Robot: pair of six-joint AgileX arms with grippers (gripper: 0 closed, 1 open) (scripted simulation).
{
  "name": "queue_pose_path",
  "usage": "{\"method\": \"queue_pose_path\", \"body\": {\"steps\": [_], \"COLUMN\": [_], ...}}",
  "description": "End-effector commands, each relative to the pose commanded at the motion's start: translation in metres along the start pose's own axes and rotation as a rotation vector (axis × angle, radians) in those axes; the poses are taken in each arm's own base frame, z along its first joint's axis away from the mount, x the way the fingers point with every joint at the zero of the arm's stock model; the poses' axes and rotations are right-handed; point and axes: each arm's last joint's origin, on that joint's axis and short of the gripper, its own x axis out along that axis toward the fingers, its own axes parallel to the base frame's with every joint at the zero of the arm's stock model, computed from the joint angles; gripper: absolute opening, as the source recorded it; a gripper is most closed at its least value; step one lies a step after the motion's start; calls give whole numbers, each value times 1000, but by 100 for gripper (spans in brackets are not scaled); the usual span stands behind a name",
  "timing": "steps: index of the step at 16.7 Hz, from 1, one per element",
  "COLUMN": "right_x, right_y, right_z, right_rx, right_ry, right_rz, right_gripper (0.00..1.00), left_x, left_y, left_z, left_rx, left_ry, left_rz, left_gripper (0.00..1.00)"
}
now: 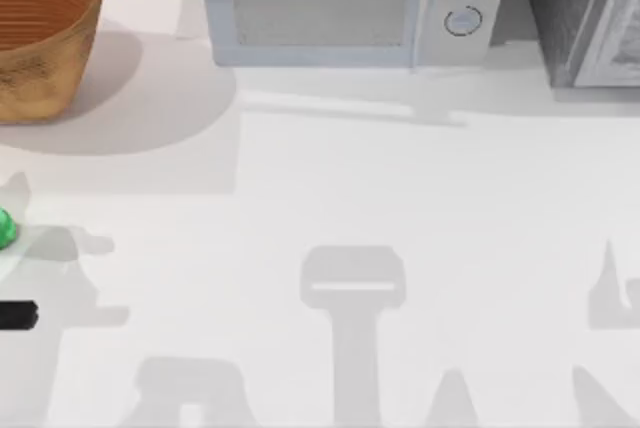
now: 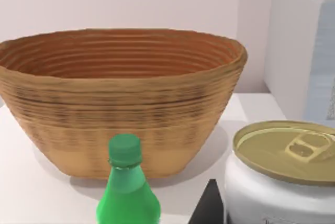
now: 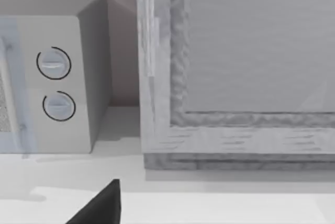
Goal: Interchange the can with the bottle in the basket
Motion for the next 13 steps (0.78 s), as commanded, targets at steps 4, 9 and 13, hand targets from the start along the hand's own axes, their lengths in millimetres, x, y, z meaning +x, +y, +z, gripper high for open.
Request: {"method": "queue_pose_path", "body": {"steps": [4,9,13], "right_x": [0,0,0], "right_y": [0,0,0], "right_z": [0,0,0], "right_rx": [0,0,0], "right_ry": [0,0,0], "right_rz": [0,0,0], "right_gripper": [100,100,100], "left_x": [11,50,109], "left_y": [-5,-20,-44], "left_z": [21,69,99], "left_rx": [5,14,25], "left_ry": [26,-7,-50], "left_rz": [-101,-349,-604], "left_gripper": [0,0,0]}}
